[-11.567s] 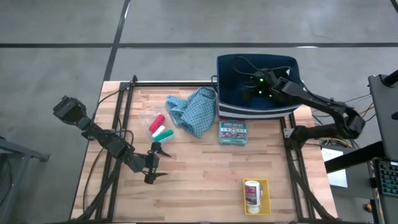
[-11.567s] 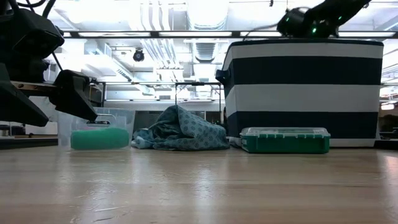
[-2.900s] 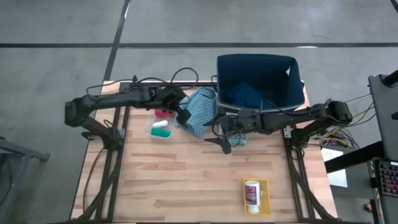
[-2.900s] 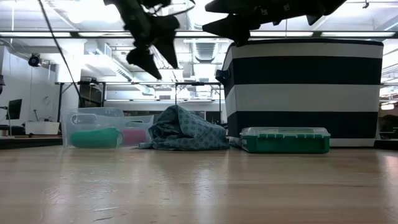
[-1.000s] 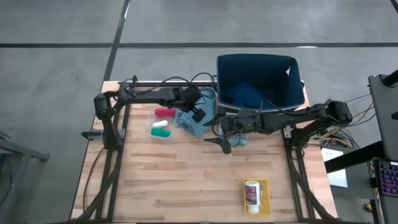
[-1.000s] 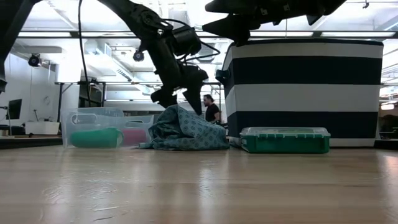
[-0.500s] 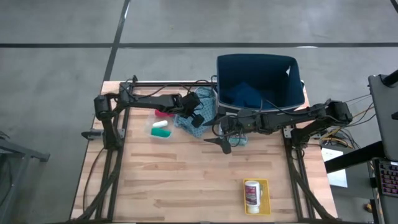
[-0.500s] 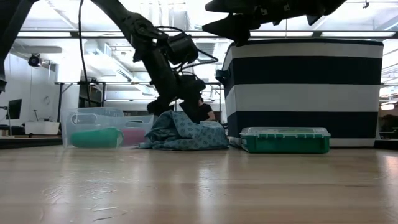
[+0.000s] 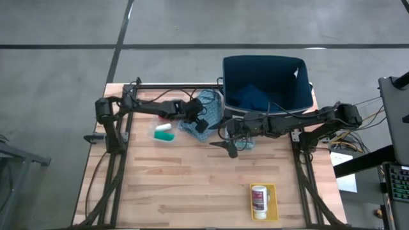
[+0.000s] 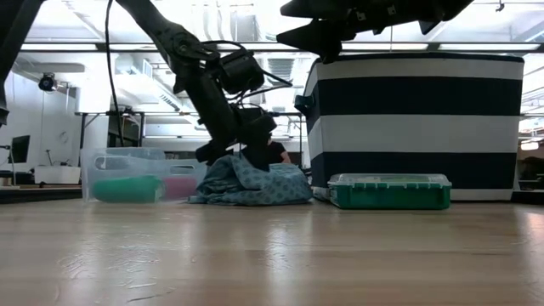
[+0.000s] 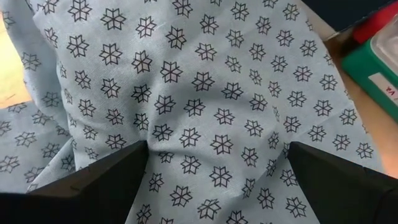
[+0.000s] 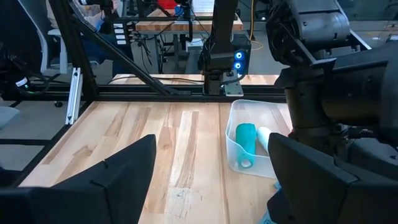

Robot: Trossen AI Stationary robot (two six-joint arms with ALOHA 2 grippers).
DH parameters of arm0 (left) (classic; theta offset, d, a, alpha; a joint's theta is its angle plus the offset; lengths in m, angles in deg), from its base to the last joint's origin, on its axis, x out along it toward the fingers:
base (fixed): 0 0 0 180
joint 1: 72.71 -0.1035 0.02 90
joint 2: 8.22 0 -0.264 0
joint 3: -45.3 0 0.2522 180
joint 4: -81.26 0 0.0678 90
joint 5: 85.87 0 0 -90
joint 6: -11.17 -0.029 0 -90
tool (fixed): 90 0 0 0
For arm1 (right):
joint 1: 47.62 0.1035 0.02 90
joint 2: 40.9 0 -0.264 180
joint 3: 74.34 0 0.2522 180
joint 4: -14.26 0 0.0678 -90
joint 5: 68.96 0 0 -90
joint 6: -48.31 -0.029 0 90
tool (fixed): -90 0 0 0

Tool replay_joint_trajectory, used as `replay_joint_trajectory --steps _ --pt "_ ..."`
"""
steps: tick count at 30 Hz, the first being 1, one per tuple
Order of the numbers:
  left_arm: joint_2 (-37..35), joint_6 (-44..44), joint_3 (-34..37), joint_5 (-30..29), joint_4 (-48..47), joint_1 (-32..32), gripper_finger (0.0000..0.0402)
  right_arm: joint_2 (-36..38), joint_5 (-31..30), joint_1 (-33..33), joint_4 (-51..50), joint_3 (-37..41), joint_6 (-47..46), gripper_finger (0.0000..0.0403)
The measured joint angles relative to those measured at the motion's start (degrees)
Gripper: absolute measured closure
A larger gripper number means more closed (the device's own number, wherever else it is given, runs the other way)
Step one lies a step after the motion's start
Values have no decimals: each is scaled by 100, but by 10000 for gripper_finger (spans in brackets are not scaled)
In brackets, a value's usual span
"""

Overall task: Pick & place medical supplies in basket/bin
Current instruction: Put the light blue patient gown into the blue bin

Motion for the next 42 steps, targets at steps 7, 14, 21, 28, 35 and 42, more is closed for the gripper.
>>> replay_joint_trajectory --steps 7,14,21,28,35,42 --pt "17 -457 -7 -83 -129 40 2 0 0 0 0 0 1 96" --pt "28 -1124 -172 3 -323 148 2 0 0 0 0 0 3 87" --pt "28 -1396 -171 -34 -382 296 2 0 0 2 0 0 20 87" --pt "28 -1642 -178 -406 -366 531 5 0 0 0 0 0 -1 97" --pt "28 -1933 -160 -504 -236 742 15 0 0 0 0 0 -1 101" --pt "105 -2066 -160 -668 -213 917 16 0 0 0 -2 0 18 90"
